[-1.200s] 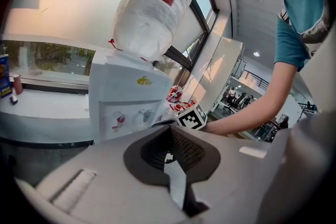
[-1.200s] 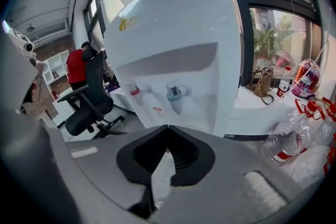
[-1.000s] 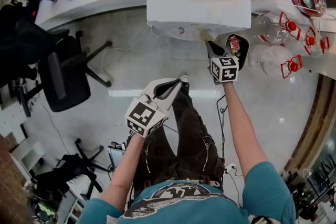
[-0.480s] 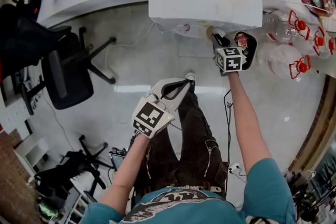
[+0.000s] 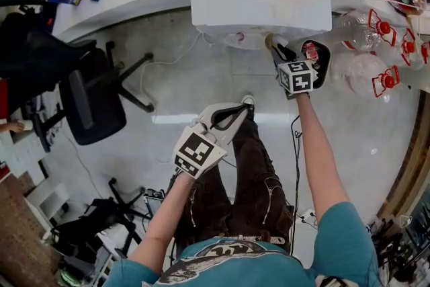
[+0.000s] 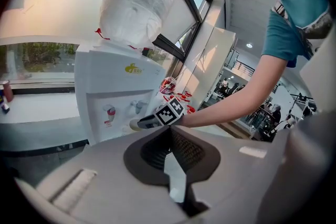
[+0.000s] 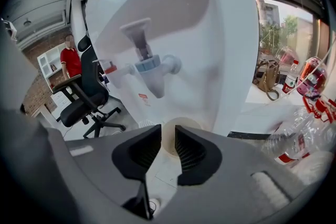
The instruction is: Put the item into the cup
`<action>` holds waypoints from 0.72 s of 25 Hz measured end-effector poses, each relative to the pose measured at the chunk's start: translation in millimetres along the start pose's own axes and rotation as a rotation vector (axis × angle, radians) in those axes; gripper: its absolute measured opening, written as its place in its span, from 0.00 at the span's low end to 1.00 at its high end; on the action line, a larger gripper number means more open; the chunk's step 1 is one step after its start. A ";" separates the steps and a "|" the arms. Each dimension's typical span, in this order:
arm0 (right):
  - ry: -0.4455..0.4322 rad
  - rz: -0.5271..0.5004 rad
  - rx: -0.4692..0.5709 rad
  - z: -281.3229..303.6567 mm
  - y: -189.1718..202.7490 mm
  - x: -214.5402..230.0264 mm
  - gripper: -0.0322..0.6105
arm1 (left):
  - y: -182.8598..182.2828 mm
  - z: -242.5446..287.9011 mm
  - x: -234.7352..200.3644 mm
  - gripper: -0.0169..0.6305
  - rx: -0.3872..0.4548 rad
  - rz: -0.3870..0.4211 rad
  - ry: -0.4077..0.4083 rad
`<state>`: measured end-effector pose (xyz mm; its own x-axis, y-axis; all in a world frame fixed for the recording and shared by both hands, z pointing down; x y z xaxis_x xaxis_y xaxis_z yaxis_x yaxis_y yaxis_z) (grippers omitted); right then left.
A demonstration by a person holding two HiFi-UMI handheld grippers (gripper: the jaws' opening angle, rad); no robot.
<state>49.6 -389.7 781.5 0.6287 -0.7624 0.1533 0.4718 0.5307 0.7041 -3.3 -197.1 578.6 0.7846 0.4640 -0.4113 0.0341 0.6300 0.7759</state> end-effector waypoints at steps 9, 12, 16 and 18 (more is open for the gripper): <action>-0.057 -0.006 0.022 -39.7 -8.1 -35.3 0.18 | -17.9 -22.0 10.8 0.04 0.010 0.050 0.015; -0.076 0.008 0.062 -60.5 -20.4 -56.0 0.18 | -20.8 -33.3 11.0 0.04 0.002 0.075 0.017; -0.089 0.011 0.120 -90.8 -39.1 -85.8 0.18 | -25.7 -45.8 10.5 0.04 0.001 0.109 0.021; -0.094 0.018 0.157 -107.3 -50.8 -99.1 0.18 | -31.8 -50.7 11.5 0.04 0.009 0.127 0.028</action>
<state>29.6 -301.4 656.1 0.5723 -0.7884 0.2254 0.3544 0.4857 0.7991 -26.8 -180.2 525.0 0.7656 0.5565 -0.3228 -0.0584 0.5597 0.8266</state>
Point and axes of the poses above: the fingertips, and each gripper's own axes: z forward along the fingers, x to its right, y out of its underside, the point moved 1 cm from there along -z, backward along the fingers, and after that the axes turned 3 degrees about -z, right-handed, at the moved point
